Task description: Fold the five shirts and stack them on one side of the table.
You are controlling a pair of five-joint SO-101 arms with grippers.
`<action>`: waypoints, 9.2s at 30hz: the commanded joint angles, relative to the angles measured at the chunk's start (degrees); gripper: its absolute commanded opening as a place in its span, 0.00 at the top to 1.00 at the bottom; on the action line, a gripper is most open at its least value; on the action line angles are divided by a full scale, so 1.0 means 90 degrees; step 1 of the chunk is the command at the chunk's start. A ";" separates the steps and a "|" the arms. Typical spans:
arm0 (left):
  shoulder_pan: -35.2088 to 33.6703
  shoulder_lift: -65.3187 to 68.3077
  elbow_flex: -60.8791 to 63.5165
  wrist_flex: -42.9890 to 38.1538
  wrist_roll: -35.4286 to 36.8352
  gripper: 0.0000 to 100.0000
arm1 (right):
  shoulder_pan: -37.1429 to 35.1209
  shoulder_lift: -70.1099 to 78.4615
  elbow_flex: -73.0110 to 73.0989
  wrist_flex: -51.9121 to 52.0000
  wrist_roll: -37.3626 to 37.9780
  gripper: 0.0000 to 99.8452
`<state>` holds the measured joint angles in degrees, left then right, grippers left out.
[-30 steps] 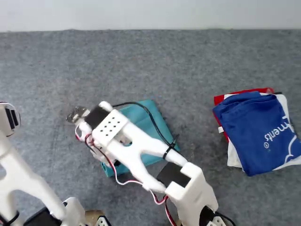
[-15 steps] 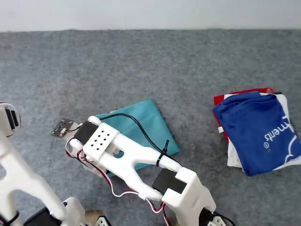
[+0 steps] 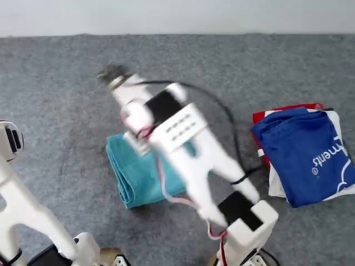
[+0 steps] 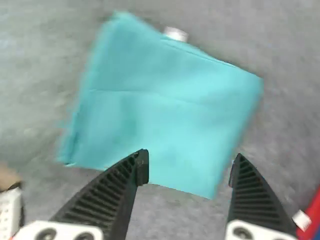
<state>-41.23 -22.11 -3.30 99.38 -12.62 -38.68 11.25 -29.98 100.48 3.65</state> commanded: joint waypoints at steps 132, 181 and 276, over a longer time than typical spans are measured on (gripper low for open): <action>0.1104 -0.0166 0.0640 0.0107 0.0039 0.89 | 0.1822 0.6100 -0.6447 0.0288 0.0381 0.99; 0.1143 -0.0166 0.0874 0.0107 0.0049 0.89 | 0.7253 -0.1255 -0.0606 0.0259 -0.1084 0.99; 0.1143 -0.0166 0.1421 0.0098 0.0039 0.89 | 0.5631 0.0288 0.1748 -0.2105 -0.0596 0.77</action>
<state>-31.38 -22.11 9.45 99.38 -12.62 12.40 15.47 -12.40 79.74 -1.19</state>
